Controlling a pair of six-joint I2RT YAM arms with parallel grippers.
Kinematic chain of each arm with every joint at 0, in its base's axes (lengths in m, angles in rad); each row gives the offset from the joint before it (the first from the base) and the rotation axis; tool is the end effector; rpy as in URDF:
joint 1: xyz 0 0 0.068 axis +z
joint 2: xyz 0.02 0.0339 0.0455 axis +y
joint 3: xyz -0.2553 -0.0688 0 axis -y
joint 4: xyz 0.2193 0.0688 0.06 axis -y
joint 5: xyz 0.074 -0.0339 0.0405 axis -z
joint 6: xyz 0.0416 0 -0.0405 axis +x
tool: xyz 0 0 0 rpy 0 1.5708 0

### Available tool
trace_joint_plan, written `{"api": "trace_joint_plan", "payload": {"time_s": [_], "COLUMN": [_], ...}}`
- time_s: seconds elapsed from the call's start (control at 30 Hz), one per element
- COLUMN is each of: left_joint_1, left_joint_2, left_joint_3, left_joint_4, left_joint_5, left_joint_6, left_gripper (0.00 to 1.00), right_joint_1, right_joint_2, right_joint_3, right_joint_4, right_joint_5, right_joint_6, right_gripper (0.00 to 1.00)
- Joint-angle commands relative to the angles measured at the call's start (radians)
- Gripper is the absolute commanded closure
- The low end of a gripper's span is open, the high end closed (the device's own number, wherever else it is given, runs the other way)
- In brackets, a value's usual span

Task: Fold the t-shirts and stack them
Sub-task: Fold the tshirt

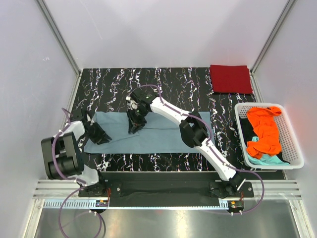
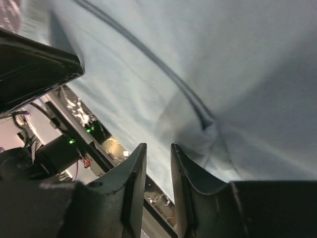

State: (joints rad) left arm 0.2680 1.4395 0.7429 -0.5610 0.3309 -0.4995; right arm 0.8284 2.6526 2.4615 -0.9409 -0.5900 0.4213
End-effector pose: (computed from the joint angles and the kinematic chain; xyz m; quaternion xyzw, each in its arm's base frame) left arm 0.2236 0.0474 0.1641 -0.3410 0.9130 -0.1794 0.1340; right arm 0.3333 0.3975 0.1524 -0.2508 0.9018 0.3520 0.0029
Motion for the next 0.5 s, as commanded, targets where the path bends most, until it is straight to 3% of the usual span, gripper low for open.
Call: {"api": "trace_joint_plan", "payload": {"time_s": [0.0, 0.1, 0.27, 0.37, 0.47], "left_joint_1": [0.045, 0.060, 0.053, 0.007, -0.082], "left_joint_2": [0.071, 0.049, -0.146, -0.238, -0.286], "left_joint_3": [-0.031, -0.022, 0.000, -0.010, -0.027], "left_joint_4": [0.101, 0.076, 0.021, 0.010, 0.009], "left_joint_5": [0.109, 0.126, 0.103, 0.068, 0.018], "left_joint_6": [-0.008, 0.019, 0.009, -0.026, -0.097], "left_gripper": [0.71, 0.71, 0.65, 0.59, 0.56], "right_joint_1": [-0.012, -0.028, -0.040, -0.077, -0.144], "right_joint_2": [-0.008, -0.063, -0.229, -0.397, -0.601], "right_joint_3": [-0.033, -0.087, -0.180, -0.350, -0.676], "right_joint_4": [0.017, 0.019, -0.021, -0.042, -0.036], "right_joint_5": [0.025, 0.042, 0.105, 0.195, 0.272], "right_joint_6": [-0.001, -0.012, -0.065, -0.102, -0.116], "right_gripper": [0.63, 0.55, 0.46, 0.36, 0.24]}}
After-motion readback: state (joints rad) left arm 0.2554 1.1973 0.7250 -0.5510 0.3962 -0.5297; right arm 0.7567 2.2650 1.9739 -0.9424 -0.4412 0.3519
